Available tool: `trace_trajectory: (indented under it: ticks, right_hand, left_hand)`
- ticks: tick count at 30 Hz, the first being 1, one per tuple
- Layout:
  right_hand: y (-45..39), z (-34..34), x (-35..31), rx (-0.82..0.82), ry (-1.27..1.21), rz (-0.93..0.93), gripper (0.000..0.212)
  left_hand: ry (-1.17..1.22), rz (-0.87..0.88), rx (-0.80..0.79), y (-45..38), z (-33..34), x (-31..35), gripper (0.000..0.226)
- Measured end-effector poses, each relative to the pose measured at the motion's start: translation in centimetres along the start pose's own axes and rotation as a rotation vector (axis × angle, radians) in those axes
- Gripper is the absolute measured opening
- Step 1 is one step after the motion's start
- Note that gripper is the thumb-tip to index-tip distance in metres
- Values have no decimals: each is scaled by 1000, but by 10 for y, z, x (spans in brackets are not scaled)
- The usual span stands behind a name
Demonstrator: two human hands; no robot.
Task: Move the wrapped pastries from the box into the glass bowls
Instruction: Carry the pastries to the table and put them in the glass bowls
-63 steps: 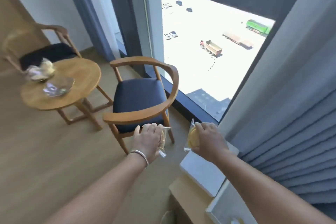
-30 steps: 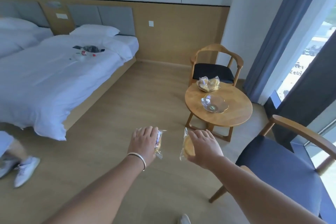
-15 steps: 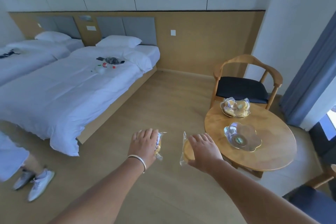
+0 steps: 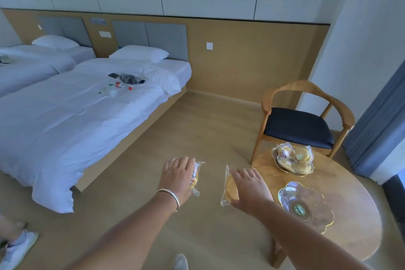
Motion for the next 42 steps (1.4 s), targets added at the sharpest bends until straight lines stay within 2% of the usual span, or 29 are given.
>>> trace_trajectory:
  ticks: [14,17,22,32,37,42]
  right_hand:
    - [-225,-5,31,-37,22,140,83]
    - [-251,-4,42,-44,17,168,84]
    - [-282,6,75,-47,-30,224,91]
    - [-316,16,220,5,-80,412,89]
    - [-282,17,306,56,-125,599,85]
    - [-198,28,373,75,-154,858,90]
  left_hand:
    - [88,122,-20,-228,45,-89,74]
    - [104,157,-37,-264,52,-92,75]
    - [112,225,-56,-316,65,-67,62]
    - [40,439,-53,-450,68,40,72]
    - [7,603,-55,-496,62,143,86]
    - [7,857,-42,-492,64,271,92]
Point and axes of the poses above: each hand's wrist, its own y-axis away from the middle knuckle, its own z-axis out of the palm, x = y × z, the point moved 9 cm from there along -y, towards the middle knuckle, and after that the axes turned 1 degree about -z, right-handed, at the moved point
